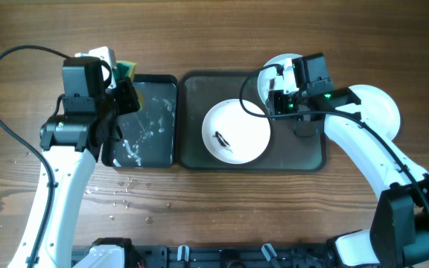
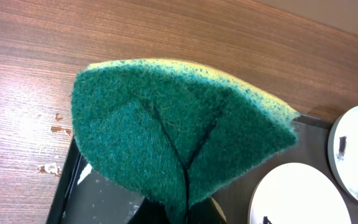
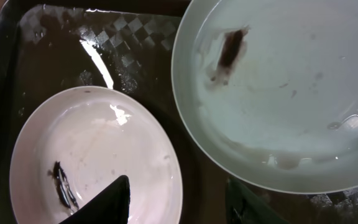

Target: Clean dirty plates on tray and stack at the side

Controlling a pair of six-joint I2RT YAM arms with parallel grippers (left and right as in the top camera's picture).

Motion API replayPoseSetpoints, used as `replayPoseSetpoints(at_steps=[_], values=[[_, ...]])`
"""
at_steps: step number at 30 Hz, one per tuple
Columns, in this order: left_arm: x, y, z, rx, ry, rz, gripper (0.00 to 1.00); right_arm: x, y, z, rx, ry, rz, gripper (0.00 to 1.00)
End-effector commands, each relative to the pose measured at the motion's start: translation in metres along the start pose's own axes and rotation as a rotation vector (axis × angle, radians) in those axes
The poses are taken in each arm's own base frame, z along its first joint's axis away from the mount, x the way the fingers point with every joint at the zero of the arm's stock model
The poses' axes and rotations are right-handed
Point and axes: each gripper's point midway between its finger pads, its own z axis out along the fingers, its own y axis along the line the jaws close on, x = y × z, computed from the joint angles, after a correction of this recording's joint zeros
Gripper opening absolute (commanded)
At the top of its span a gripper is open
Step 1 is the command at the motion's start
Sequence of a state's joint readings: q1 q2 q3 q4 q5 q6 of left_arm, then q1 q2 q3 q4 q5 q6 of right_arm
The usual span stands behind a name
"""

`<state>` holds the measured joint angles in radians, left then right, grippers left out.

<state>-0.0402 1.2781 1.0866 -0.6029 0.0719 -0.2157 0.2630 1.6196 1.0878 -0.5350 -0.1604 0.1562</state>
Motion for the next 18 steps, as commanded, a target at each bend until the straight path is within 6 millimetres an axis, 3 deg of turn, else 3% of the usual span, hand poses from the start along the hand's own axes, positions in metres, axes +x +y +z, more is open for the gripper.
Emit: replayPoseSetpoints(at_steps=[1,9,13,18], values=[[-0.005,-0.001,-0.001,-0.003,-0.015,-0.006,0.04,0.018,0.003,0.011,-0.037,0.046,0.019,0.47],[-0.001,0.001,0.006,-0.010,0.009,-0.008,0.04,0.044,-0.004,0.029,-0.032,0.061,0.117,0.34],[0.001,0.001,0.008,-0.012,0.017,-0.008,0.04,0.059,0.002,0.034,-0.036,0.092,0.097,0.15],[0.001,0.001,0.008,-0.012,0.019,-0.008,0.04,0.067,0.003,0.045,0.003,0.090,0.062,0.23]])
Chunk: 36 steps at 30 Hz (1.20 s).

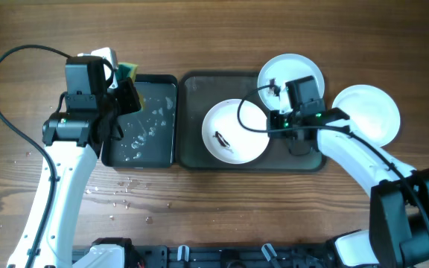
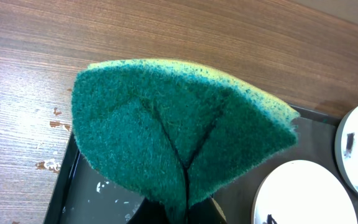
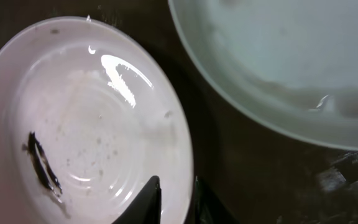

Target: Clean dirty plates on tray and stack at the side

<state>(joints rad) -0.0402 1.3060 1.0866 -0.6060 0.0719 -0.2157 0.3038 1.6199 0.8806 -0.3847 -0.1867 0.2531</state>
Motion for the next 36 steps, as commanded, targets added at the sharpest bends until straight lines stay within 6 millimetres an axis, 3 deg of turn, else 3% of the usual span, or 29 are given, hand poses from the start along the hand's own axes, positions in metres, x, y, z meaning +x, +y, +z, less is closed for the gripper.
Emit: replayPoseSetpoints(at_steps=[1,4,10,11,13,18,22,28,31,33,36], values=[[-0.004,-0.001,-0.001,-0.005,-0.009,-0.006,0.04,0.008,-0.006,0.015,0.057,0.012,-0.011,0.25],[-0.002,0.000,-0.001,-0.007,-0.001,-0.007,0.04,0.003,-0.008,0.024,0.067,-0.007,-0.035,0.30],[0.000,0.000,-0.001,-0.010,0.006,-0.007,0.04,-0.001,-0.008,0.028,0.064,-0.019,-0.049,0.29],[0.000,0.000,-0.001,-0.010,0.006,-0.007,0.04,-0.001,-0.008,0.028,0.064,-0.020,-0.049,0.25],[0.000,0.000,-0.001,-0.009,0.006,-0.007,0.04,-0.001,-0.008,0.028,0.064,-0.019,-0.045,0.04],[0.000,0.000,-0.001,-0.010,0.006,-0.007,0.04,0.001,-0.007,0.026,0.061,-0.010,-0.036,0.04],[0.000,0.000,-0.001,-0.010,0.007,-0.007,0.04,0.003,0.000,0.013,0.036,0.015,0.085,0.04],[0.004,0.002,0.005,-0.015,0.026,-0.008,0.04,0.020,0.026,0.003,-0.078,0.128,0.659,0.04],[0.009,0.004,0.011,-0.024,0.054,-0.010,0.04,0.021,0.025,0.003,-0.064,0.132,0.735,0.04],[0.013,0.005,0.015,-0.029,0.071,-0.011,0.04,0.019,0.022,0.004,-0.052,0.114,0.703,0.05],[0.015,0.006,0.019,-0.032,0.082,-0.012,0.04,0.015,0.022,0.003,-0.066,0.098,0.578,0.29]])
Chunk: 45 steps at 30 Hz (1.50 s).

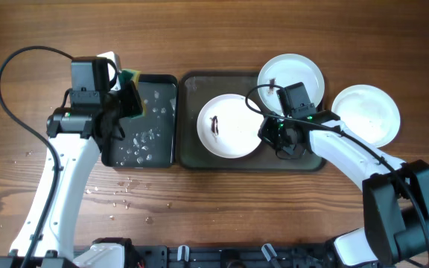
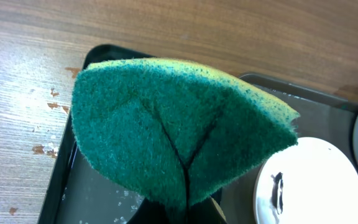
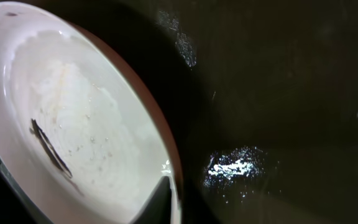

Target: Clean dirty plates on tray and stack at the side

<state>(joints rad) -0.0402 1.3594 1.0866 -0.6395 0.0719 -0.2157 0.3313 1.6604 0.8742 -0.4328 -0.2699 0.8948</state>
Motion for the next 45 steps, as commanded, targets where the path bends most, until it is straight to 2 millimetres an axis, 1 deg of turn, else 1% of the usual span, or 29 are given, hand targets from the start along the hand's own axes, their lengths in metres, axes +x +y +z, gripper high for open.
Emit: replayPoseSetpoints(at_steps=[1,2,3,6,7,8,9,10,11,15,19,25,27,29,30,31,32,39,44,45], values=[[-0.003,0.000,0.003,-0.007,-0.001,-0.006,0.04,-0.008,0.016,-0.010,-0.050,-0.031,-0.130,0.37],[-0.003,0.000,0.003,-0.007,-0.004,-0.005,0.04,-0.011,0.018,-0.011,-0.055,-0.041,-0.201,0.40],[-0.004,-0.001,0.003,-0.006,-0.008,-0.004,0.04,-0.012,0.019,-0.012,-0.057,-0.046,-0.238,0.40],[-0.007,-0.001,0.003,-0.003,-0.019,0.003,0.04,-0.029,0.018,-0.014,-0.027,-0.124,-0.284,0.38],[-0.007,-0.001,0.003,-0.002,-0.020,0.004,0.04,-0.037,0.018,-0.015,-0.010,-0.166,-0.312,0.35],[-0.007,-0.001,0.003,-0.002,-0.020,0.007,0.04,-0.044,0.020,-0.017,-0.001,-0.200,-0.360,0.28],[-0.007,-0.002,0.003,-0.002,-0.020,0.007,0.04,-0.047,0.023,-0.017,-0.005,-0.215,-0.403,0.20],[-0.007,-0.001,0.003,-0.002,-0.020,0.007,0.04,-0.048,0.025,-0.018,-0.009,-0.223,-0.432,0.15],[-0.007,-0.001,0.003,-0.002,-0.020,0.007,0.04,-0.048,0.025,-0.018,-0.009,-0.225,-0.447,0.12],[-0.007,-0.002,0.003,-0.002,-0.019,0.007,0.04,-0.048,0.022,-0.013,0.000,-0.216,-0.452,0.13],[-0.007,-0.002,0.003,-0.002,-0.019,0.006,0.04,-0.045,0.016,-0.001,0.014,-0.183,-0.441,0.16],[-0.007,-0.002,0.003,-0.003,-0.018,0.006,0.04,-0.044,0.016,0.000,0.008,-0.178,-0.441,0.17],[-0.007,-0.002,0.003,-0.003,-0.018,0.006,0.04,-0.042,0.014,0.001,0.014,-0.170,-0.441,0.22],[-0.007,-0.002,0.003,-0.003,-0.018,0.006,0.04,-0.038,0.013,0.004,0.010,-0.150,-0.440,0.23],[-0.007,-0.001,0.003,-0.003,-0.018,0.006,0.04,-0.036,0.012,0.005,0.006,-0.141,-0.440,0.23],[-0.007,-0.001,0.003,-0.003,-0.018,0.006,0.04,-0.035,0.012,0.005,0.006,-0.138,-0.440,0.19],[-0.007,-0.001,0.003,-0.003,-0.018,0.006,0.04,-0.035,0.012,0.005,0.006,-0.137,-0.440,0.18],[-0.005,-0.001,0.004,-0.005,-0.009,0.006,0.04,-0.026,0.004,0.007,0.024,-0.096,-0.431,0.19],[0.001,0.001,0.013,-0.014,0.022,0.003,0.04,-0.026,0.004,0.007,0.025,-0.095,-0.453,0.18],[0.002,0.002,0.016,-0.016,0.029,0.003,0.04,-0.026,0.003,0.008,0.025,-0.094,-0.453,0.16]])
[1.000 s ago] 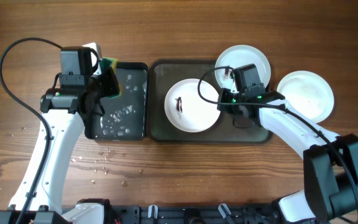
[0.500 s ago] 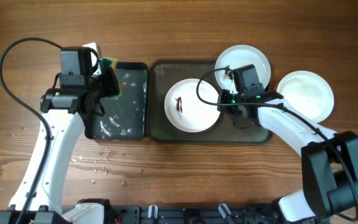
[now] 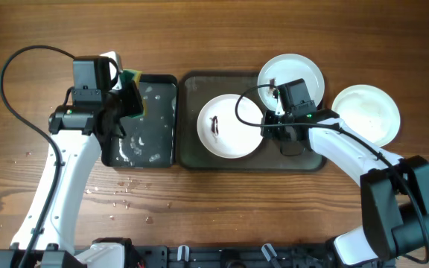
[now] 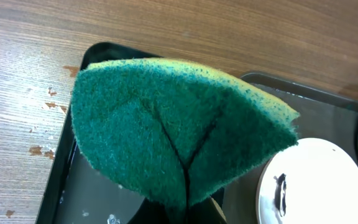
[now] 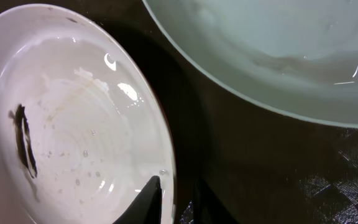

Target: Clean dirty plates on tray and stack at the side

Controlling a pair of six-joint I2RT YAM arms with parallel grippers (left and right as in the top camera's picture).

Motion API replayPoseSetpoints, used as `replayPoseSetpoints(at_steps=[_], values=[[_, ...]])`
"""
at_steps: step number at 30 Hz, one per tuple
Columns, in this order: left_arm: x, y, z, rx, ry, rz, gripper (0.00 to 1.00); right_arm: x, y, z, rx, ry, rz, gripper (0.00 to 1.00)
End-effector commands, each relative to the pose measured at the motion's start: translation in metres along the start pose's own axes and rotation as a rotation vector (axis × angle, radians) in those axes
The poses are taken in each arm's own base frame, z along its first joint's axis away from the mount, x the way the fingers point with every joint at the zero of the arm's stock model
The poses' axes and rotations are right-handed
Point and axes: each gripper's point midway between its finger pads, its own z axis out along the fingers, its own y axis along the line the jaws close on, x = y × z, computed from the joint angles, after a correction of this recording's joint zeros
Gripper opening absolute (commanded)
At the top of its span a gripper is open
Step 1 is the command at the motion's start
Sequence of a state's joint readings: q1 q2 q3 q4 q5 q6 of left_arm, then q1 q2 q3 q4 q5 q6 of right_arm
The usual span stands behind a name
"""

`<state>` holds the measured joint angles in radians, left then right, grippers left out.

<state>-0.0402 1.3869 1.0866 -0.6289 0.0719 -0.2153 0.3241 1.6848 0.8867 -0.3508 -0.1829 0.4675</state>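
Note:
A white plate [image 3: 231, 126] with a dark smear lies on the dark tray [image 3: 192, 152]. My right gripper [image 3: 268, 126] is shut on its right rim; in the right wrist view the rim of the plate [image 5: 73, 118] sits between the fingers of the gripper [image 5: 174, 190]. A second dirty plate [image 3: 290, 73] rests at the tray's far right corner. One plate without stains [image 3: 365, 114] lies on the table to the right. My left gripper [image 3: 129, 93] is shut on a green and yellow sponge [image 4: 179, 124], above the water tray [image 3: 141, 141].
The small black water tray holds water with foam flecks. Water drops [image 3: 121, 190] lie on the wood in front of it. The arms' cables loop over the table at both sides.
My right wrist has turned and shifted a little to the far side, still on the plate's rim, and the second plate shows in its view again. The left arm and sponge have barely moved.
At first my right gripper was open near the far plate, with the smeared plate in mid-tray. Then its fingers stood at that plate's right rim. Later the plate had shifted left and turned, the smear further left. The left gripper held the sponge throughout.

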Motion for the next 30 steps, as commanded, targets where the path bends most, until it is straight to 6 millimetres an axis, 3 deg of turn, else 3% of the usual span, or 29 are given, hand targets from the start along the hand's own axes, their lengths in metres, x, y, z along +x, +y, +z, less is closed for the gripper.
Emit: replayPoseSetpoints(at_steps=[1,15,18,21,26,30], values=[[0.001,0.001,0.009,-0.013,0.018,0.004,0.04,0.002,0.000,0.005,-0.005,0.017,-0.017,0.14],[0.005,0.000,0.019,-0.002,0.047,0.002,0.04,0.004,0.006,0.009,-0.046,0.028,-0.075,0.13],[0.005,0.000,0.019,-0.002,0.047,0.002,0.04,0.003,0.007,0.009,-0.046,0.026,-0.074,0.04],[0.005,0.000,0.019,-0.004,0.044,0.055,0.04,0.003,0.007,0.009,-0.048,0.023,-0.074,0.04],[-0.026,0.006,0.009,-0.066,-0.056,0.061,0.04,0.003,0.007,0.009,-0.048,0.024,-0.074,0.04],[-0.056,-0.002,-0.033,-0.094,-0.034,0.059,0.04,0.003,0.007,0.008,-0.048,0.024,-0.071,0.04]])
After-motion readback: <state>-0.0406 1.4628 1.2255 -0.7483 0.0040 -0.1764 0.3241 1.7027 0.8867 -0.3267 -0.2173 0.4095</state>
